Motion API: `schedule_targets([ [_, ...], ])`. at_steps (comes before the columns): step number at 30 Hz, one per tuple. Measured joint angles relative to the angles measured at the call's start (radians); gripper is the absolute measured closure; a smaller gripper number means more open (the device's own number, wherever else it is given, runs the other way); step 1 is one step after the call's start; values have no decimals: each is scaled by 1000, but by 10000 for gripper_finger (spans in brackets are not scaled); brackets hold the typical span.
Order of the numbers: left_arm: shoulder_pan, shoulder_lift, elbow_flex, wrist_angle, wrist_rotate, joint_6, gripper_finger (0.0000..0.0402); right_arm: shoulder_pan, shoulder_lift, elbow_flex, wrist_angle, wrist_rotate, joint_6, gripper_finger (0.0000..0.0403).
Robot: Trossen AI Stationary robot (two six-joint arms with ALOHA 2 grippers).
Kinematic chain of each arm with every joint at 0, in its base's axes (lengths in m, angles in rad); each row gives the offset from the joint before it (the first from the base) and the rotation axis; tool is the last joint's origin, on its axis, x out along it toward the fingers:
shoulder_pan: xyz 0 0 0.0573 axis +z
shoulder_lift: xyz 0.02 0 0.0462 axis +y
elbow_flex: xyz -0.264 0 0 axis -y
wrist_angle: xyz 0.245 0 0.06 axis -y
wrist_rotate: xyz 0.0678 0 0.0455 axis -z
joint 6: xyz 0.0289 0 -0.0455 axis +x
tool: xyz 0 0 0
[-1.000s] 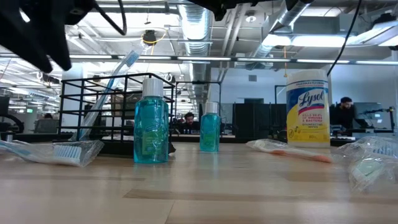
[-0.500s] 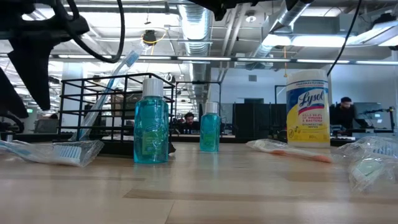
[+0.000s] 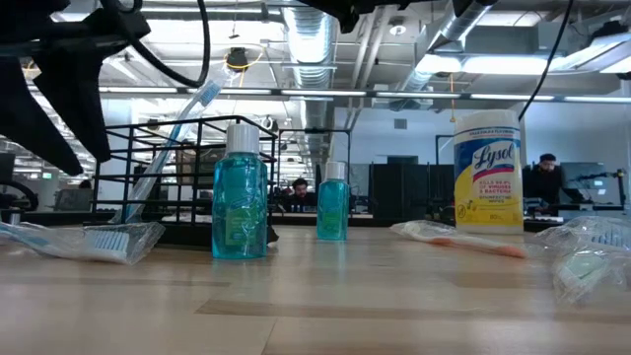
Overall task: Pick & Place toothbrushing station
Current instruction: Put the left blue toothbrush into the left compartment of the wire organizer
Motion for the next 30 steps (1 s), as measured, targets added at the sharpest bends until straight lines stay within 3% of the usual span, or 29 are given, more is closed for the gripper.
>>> schedule_targets([
  [12, 0, 39, -12, 80, -7, 1, 312, 0, 0, 0, 0, 0, 0, 336],
  [30, 25, 53, -27, 168, 63, 9, 312, 0, 0, 0, 1, 0, -3, 336],
])
